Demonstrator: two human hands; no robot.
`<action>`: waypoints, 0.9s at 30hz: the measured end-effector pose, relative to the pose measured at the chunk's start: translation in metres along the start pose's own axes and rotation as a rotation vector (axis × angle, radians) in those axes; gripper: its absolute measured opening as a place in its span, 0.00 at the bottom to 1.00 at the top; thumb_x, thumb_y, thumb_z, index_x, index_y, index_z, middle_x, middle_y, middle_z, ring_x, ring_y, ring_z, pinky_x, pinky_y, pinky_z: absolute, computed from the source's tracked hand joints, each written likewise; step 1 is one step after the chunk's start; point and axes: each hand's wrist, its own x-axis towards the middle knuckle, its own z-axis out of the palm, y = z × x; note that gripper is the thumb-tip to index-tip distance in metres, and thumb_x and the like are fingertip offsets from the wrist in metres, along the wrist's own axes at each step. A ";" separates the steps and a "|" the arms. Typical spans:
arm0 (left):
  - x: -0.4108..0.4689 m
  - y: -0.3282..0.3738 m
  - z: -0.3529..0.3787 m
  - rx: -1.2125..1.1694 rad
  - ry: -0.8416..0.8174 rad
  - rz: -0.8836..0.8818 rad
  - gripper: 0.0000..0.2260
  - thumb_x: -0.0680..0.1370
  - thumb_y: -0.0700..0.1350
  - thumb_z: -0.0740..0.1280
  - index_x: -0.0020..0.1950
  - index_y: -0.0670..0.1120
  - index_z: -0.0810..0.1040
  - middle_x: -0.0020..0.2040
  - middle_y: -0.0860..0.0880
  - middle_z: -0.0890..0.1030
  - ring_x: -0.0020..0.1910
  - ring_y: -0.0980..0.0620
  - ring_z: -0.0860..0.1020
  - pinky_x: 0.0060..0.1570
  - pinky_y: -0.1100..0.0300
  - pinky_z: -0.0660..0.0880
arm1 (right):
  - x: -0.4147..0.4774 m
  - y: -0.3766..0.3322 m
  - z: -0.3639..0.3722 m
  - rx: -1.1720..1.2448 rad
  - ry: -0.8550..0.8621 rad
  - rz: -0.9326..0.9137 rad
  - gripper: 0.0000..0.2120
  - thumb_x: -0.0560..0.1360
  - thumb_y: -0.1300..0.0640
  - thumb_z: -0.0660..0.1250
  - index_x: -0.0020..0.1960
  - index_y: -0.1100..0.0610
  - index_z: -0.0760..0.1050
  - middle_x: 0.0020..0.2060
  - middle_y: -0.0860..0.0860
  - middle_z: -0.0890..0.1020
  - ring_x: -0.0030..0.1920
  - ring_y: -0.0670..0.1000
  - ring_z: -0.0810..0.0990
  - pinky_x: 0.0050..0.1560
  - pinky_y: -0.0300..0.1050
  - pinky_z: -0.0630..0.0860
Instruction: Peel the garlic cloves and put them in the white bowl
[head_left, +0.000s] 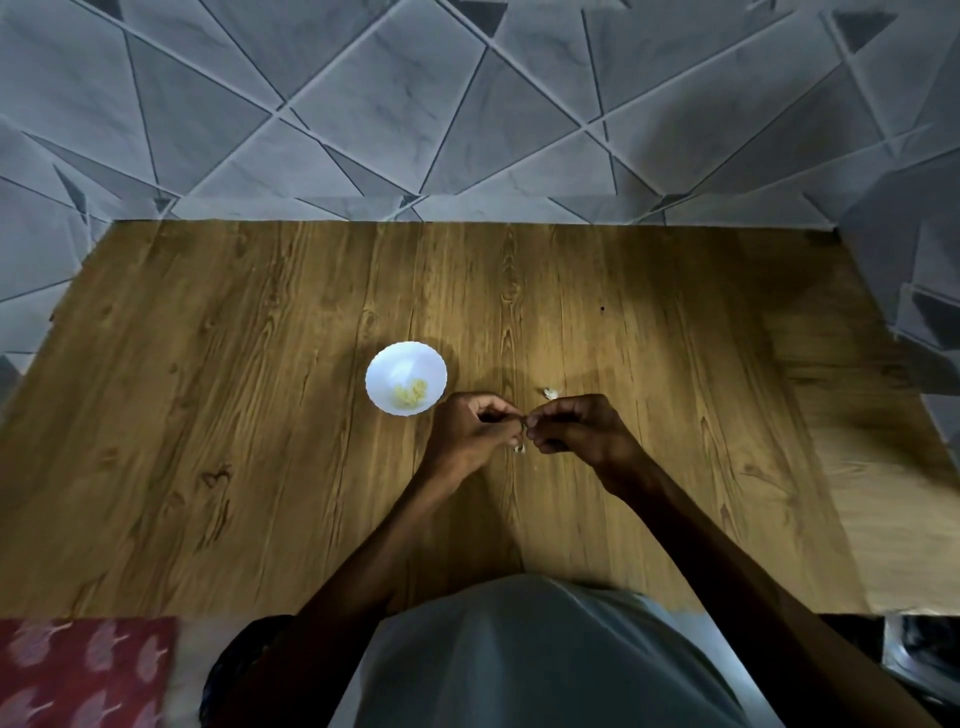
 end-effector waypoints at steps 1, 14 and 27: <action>-0.001 0.002 0.000 -0.003 0.003 -0.012 0.05 0.71 0.35 0.71 0.42 0.45 0.83 0.35 0.47 0.85 0.35 0.50 0.84 0.44 0.52 0.81 | 0.000 -0.001 0.000 -0.005 -0.015 -0.006 0.05 0.74 0.67 0.71 0.49 0.63 0.83 0.39 0.54 0.85 0.40 0.49 0.84 0.41 0.39 0.80; -0.009 0.008 -0.004 0.246 -0.043 0.142 0.02 0.73 0.39 0.72 0.44 0.41 0.84 0.35 0.48 0.84 0.33 0.54 0.83 0.37 0.60 0.79 | -0.002 0.003 0.003 -0.168 0.055 -0.029 0.03 0.75 0.66 0.71 0.47 0.63 0.83 0.38 0.57 0.85 0.36 0.49 0.83 0.38 0.39 0.80; -0.009 0.007 -0.001 0.214 -0.042 0.041 0.01 0.75 0.39 0.69 0.44 0.42 0.81 0.34 0.49 0.83 0.32 0.56 0.82 0.37 0.61 0.79 | -0.005 0.001 0.014 -0.461 0.149 -0.313 0.06 0.76 0.64 0.70 0.43 0.56 0.83 0.33 0.47 0.84 0.33 0.45 0.83 0.38 0.47 0.83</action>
